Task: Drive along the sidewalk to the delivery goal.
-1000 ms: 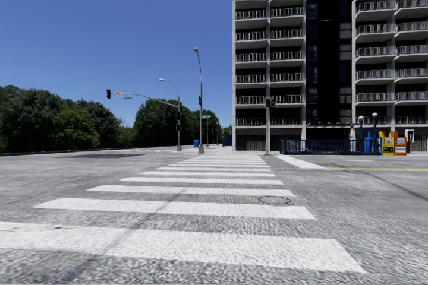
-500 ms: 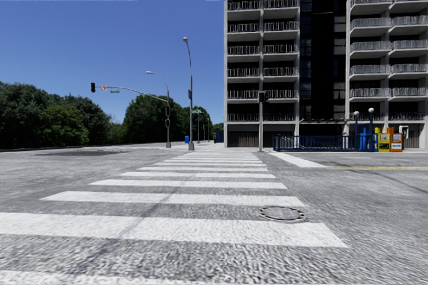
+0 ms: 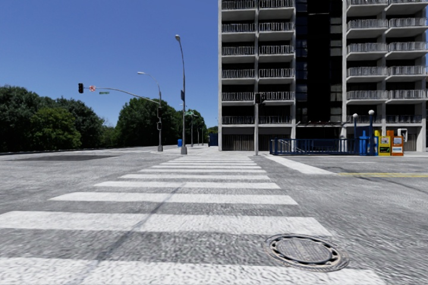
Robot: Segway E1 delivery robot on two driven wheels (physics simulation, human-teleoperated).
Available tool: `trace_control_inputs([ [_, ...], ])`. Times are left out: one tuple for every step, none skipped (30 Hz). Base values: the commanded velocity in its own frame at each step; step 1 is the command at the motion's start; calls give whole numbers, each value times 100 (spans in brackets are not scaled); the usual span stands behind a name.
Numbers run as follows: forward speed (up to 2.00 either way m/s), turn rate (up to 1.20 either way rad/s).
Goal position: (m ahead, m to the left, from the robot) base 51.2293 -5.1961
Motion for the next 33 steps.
trace_control_inputs([
  [150,0],
  [200,0],
  [200,0],
  [200,0],
  [200,0],
  [200,0],
  [200,0],
  [200,0],
  [200,0],
  [200,0],
  [200,0],
  [200,0],
  [200,0],
  [200,0],
  [200,0],
  [200,0],
  [200,0],
  [200,0],
  [200,0],
  [200,0],
  [200,0],
  [200,0],
  [200,0],
  [200,0],
  [200,0],
  [200,0],
  [200,0],
  [200,0],
  [200,0],
  [200,0],
  [200,0],
  [200,0],
  [200,0],
])
